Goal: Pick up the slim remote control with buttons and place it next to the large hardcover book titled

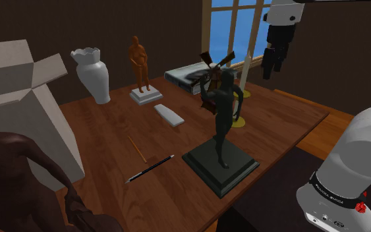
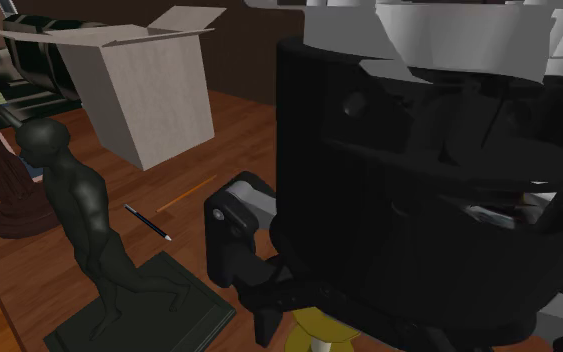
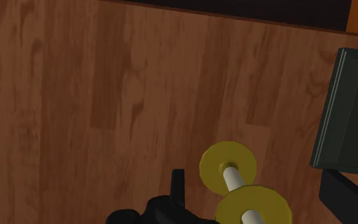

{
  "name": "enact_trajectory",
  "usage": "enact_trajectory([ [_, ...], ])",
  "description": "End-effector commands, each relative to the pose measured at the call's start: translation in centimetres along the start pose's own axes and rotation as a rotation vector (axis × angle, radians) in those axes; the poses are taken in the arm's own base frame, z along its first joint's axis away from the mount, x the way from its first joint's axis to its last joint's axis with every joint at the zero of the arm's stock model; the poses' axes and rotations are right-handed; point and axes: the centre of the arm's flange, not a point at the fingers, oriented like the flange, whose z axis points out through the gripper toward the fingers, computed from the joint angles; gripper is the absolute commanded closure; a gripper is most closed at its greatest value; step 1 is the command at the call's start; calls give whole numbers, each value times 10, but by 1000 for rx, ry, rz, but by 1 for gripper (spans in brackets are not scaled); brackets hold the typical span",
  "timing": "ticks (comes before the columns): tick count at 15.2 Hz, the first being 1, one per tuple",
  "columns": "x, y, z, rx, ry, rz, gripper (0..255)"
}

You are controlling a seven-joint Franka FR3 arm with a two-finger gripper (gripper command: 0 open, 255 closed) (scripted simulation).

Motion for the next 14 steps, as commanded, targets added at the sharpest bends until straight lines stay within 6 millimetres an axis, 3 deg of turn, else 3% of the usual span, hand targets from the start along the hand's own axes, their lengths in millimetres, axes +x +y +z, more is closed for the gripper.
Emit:
enact_trajectory([
  [1,0,0,0,0,0,0,0],
  [14,132,-83,65,4,15,51,0],
])
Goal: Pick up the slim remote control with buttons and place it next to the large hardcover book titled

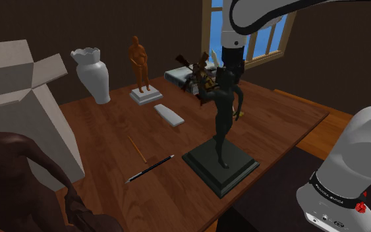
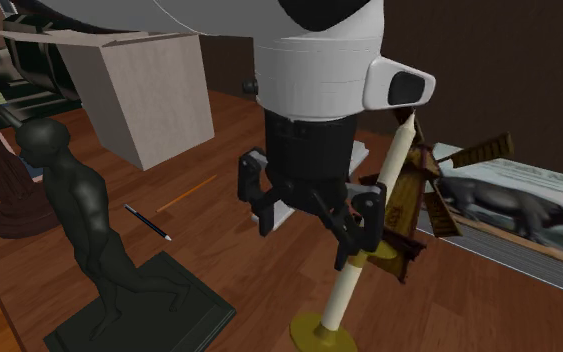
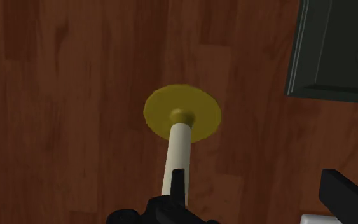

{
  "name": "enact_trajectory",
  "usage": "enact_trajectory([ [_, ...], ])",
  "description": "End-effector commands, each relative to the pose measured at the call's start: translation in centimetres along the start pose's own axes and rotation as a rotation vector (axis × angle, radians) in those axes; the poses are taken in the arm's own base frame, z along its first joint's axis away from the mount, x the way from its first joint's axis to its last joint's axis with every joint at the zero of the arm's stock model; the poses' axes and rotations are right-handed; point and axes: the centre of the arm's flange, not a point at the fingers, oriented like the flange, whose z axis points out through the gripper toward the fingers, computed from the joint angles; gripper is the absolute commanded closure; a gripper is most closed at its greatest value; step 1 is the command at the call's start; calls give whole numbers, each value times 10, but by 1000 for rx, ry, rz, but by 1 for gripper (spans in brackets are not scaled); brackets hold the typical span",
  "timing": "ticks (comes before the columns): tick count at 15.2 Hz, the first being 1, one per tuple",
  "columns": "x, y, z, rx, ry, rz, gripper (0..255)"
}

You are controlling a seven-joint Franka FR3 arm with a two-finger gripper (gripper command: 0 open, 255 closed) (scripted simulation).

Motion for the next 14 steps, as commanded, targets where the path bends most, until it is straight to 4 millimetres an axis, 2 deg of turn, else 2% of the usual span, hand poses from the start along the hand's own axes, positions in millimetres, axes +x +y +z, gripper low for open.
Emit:
enact_trajectory([
  [1,21,-13,12,2,3,9,0],
  [14,154,-96,76,6,18,60,0],
])
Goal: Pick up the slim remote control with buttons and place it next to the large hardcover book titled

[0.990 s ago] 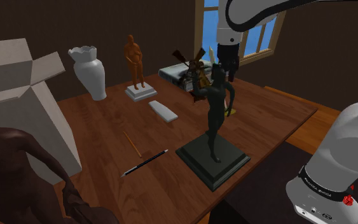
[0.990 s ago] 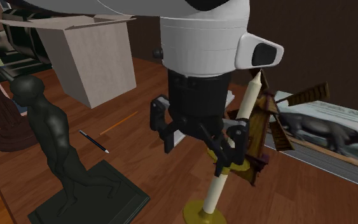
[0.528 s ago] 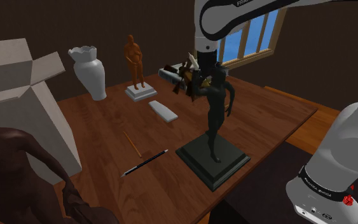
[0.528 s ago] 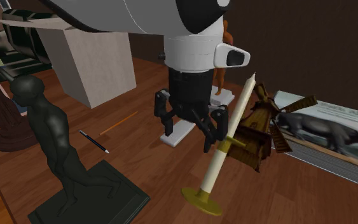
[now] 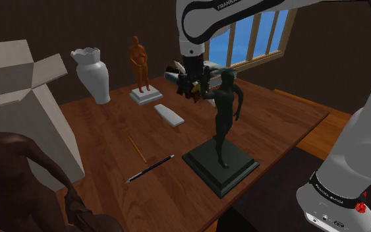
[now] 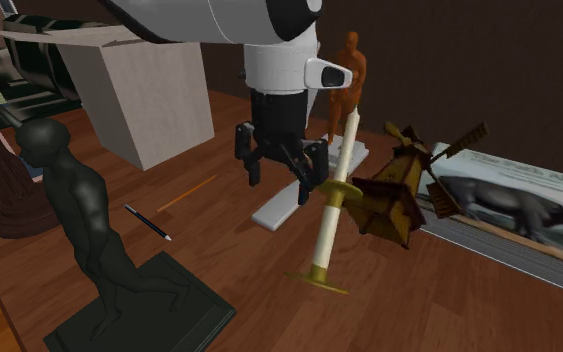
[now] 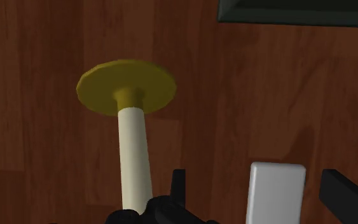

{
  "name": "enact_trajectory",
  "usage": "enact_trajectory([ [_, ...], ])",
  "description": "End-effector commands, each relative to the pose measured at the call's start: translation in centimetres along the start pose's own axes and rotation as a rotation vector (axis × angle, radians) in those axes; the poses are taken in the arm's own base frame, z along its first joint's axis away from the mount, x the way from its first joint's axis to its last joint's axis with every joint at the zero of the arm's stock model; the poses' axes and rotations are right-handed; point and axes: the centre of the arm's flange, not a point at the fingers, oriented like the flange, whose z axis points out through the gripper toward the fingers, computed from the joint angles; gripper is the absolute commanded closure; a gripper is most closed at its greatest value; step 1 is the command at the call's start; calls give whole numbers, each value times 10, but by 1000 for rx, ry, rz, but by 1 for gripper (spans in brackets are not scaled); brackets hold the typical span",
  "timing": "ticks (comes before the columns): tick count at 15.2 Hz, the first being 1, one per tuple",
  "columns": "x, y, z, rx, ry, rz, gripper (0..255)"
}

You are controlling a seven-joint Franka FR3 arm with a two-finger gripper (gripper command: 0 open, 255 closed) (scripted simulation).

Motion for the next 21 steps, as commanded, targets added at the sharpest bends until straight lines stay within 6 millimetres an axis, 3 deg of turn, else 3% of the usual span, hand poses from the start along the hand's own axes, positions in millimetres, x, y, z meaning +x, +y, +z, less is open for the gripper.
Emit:
enact_trajectory([
  [1,60,-12,56,26,71,18,0],
  [9,145,-63,89,29,80,49,0],
  [17,148,-65,129,29,80,49,0],
  [21,148,-65,129,29,80,49,0],
])
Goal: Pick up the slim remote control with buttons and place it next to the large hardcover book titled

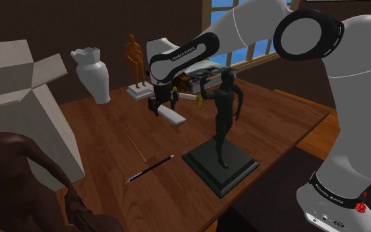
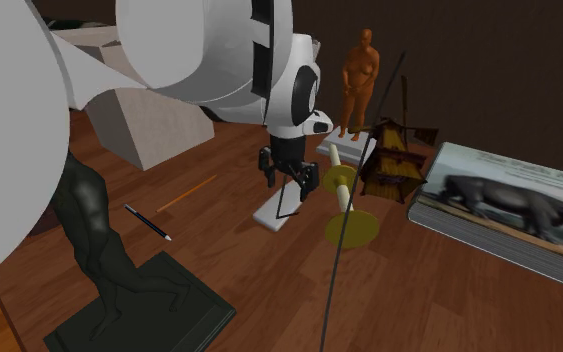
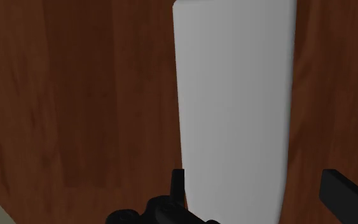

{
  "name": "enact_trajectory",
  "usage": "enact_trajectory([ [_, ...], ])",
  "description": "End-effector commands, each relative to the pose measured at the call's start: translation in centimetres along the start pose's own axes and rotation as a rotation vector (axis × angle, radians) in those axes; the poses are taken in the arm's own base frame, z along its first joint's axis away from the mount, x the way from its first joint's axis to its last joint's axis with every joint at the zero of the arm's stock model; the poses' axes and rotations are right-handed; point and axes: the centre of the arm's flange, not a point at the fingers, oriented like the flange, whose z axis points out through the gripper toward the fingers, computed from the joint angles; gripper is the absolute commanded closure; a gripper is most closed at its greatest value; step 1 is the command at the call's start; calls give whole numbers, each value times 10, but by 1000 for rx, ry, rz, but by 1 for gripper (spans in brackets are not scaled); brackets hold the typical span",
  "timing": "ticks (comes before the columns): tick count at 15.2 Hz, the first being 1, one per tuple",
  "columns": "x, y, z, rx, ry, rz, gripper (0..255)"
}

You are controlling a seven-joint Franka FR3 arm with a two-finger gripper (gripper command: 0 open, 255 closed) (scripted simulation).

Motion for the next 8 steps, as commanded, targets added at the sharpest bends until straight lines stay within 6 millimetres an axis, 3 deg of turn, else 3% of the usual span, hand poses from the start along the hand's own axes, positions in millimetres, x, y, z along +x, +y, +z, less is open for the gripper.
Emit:
enact_trajectory([
  [1,1,9,11,-9,-10,11,0],
  [4,1,9,11,-9,-10,11,0],
  [5,1,7,13,-9,-10,11,255],
  [8,-3,8,11,-9,-10,11,255],
])
